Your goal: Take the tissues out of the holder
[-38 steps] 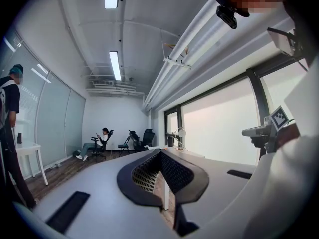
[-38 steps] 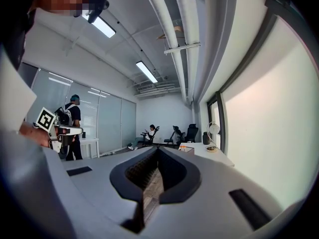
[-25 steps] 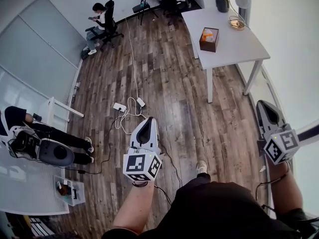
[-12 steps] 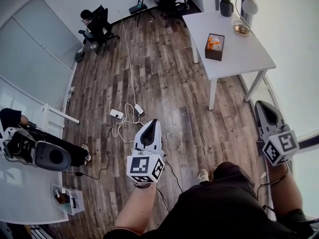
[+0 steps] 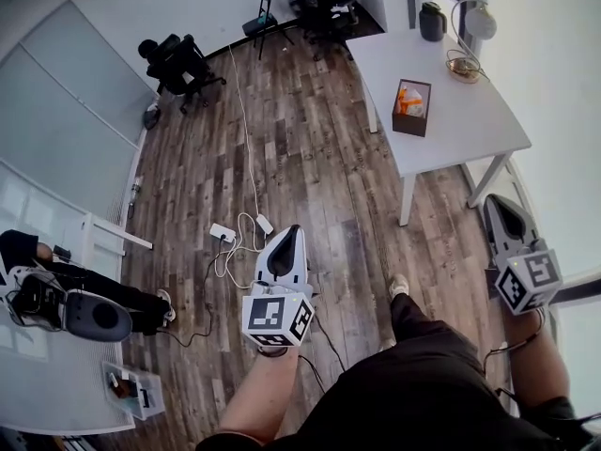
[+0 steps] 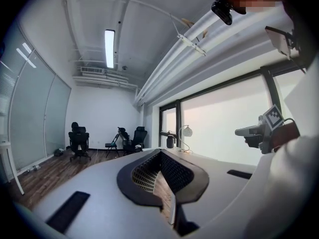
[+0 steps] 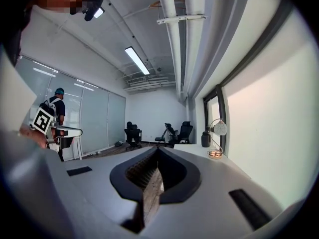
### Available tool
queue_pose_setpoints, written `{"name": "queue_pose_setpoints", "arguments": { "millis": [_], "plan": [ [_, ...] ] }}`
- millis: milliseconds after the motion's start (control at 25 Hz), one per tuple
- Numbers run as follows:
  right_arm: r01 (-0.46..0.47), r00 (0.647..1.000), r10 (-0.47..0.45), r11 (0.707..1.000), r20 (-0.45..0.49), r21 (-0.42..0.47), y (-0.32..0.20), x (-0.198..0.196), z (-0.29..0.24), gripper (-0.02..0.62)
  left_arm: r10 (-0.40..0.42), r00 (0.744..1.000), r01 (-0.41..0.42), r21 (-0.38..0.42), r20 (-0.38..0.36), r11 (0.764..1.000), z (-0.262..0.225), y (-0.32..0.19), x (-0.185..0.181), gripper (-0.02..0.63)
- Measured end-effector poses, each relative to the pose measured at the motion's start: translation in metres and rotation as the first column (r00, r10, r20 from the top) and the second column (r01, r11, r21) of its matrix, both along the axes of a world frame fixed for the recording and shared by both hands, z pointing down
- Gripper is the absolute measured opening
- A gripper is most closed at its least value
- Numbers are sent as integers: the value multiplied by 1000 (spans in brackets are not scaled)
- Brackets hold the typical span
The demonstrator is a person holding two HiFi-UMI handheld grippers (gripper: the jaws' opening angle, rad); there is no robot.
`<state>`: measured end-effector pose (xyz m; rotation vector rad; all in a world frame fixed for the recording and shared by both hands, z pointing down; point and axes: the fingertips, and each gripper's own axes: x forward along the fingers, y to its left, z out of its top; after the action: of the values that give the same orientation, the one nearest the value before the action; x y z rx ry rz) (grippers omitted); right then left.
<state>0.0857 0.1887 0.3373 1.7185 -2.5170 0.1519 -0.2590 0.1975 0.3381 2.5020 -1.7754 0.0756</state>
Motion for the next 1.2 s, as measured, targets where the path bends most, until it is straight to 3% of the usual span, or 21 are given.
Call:
{"name": "queue_pose_setpoints", "arguments": {
  "millis": [360, 1000, 1200],
  "plan": [
    [49, 998, -50, 998, 23, 35, -113, -3, -16, 5, -52, 998, 52, 17, 31, 999, -21, -98, 0, 5],
    [95, 993, -95, 995, 67, -2, -281, 22, 7, 5, -73, 995, 71, 45, 66, 996, -38, -256, 41, 5],
    [107, 992, -105, 994, 70, -26, -312, 21, 14, 5, -58, 996, 58, 4, 70, 998, -22, -284, 48, 5]
  ]
}}
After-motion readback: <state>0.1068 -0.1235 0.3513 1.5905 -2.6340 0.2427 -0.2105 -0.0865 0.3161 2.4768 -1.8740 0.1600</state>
